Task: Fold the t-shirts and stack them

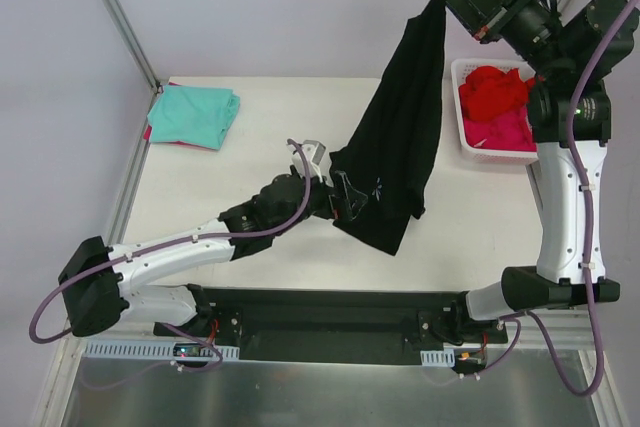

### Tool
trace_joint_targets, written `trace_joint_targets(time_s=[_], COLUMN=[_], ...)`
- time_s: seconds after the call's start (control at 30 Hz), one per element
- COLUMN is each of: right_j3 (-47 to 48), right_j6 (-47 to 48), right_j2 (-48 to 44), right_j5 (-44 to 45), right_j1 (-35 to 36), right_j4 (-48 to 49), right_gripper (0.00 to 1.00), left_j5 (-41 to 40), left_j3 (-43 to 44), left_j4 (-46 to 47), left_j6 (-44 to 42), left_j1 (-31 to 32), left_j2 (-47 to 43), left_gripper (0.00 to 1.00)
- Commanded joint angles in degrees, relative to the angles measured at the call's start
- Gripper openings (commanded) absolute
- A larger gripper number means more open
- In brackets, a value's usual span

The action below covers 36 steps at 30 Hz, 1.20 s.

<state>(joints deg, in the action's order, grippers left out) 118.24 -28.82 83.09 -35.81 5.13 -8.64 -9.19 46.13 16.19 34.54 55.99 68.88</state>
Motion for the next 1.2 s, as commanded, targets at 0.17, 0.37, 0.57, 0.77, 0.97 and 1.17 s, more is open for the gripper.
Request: trace_joint_targets(time_s=[0.17,0.37,0.57,0.77,0.97,1.17], right_j3=[-1.17,-3.62,-6.43,-7.84,-13.37,-16.45], right_j6=[5.26,7.46,8.43,9.39,10.01,16.94], right_j2=[-7.06,-10.84,-14.97,-16.64,-18.31,-20.42], right_j5=[3.47,5.05,4.79,4.52,4.7,8.3], right_j1=[1.12,1.29,1.29,1.2,1.2,1.2], right_j4=[-1.54,-4.72,-5.07,-5.94,-6.03,-15.16], right_gripper=[0.0,0.0,0.01,0.0,0.0,0.0], left_j5=[-16.37,-27.01,-28.87,-27.55,-27.9,-13.58], left_j3=[11.52,22.94,26.03,23.66,21.03,16.09], left_j4=[-6.51,-19.51,-22.86,-23.21,-26.73,-33.83], left_j6=[3.78,2.02,2.72,3.52,0.44,-3.08], left_j1=[6.42,4.75,2.82,0.7,-1.23,-9.05], left_j2=[14.07,26.03,29.73,25.97,16.32,0.15], left_gripper=[0.99,0.99,0.46,0.0,0.0,0.0])
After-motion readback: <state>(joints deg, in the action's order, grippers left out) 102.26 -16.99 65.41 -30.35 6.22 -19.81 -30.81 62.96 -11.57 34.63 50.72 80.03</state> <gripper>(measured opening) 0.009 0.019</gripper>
